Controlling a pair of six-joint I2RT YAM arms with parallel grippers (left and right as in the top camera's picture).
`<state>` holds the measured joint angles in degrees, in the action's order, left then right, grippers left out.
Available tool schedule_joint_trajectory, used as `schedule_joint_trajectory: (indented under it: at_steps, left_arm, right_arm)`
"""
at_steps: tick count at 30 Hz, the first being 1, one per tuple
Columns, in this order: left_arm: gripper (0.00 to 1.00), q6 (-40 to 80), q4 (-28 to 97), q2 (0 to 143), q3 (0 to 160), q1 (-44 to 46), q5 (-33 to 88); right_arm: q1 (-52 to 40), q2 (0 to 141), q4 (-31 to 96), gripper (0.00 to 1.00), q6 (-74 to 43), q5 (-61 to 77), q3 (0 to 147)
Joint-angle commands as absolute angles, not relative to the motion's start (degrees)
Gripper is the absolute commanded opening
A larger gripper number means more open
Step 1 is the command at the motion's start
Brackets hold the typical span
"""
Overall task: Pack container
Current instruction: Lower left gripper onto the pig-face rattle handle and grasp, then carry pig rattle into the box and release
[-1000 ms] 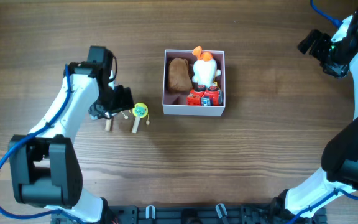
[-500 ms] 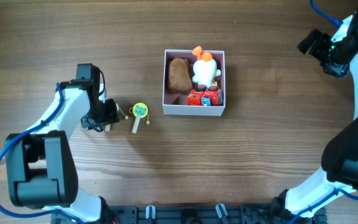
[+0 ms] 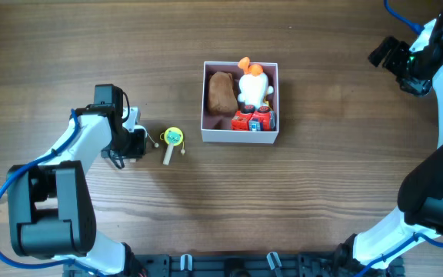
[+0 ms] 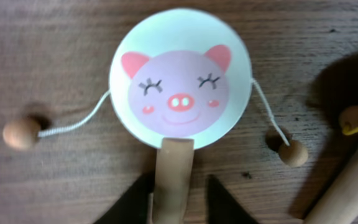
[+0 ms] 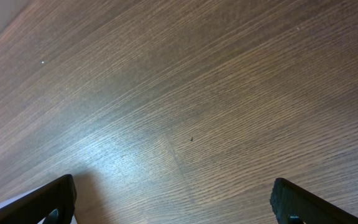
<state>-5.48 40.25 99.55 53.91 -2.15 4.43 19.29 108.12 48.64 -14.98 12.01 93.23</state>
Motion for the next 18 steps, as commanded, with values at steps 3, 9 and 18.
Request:
schedule_joint_trajectory:
  at_steps: [3,9,18]
  left_arm:
    - [0.04,-8.6,38.2,100.3,52.1,-2.4,5.8]
    - [0.04,-5.4,44.8,99.1,57.3,-2.4,6.7]
    - [0.04,-5.4,61.5,93.9,80.4,2.1,17.1]
  right_arm:
    - [19.2,108.9,48.4,1.0,-15.4,12.6,93.1]
    - [19.2,108.9,48.4,1.0,-15.4,12.6,93.1]
    - [19.2,108.9,48.4,1.0,-15.4,12.6,93.1]
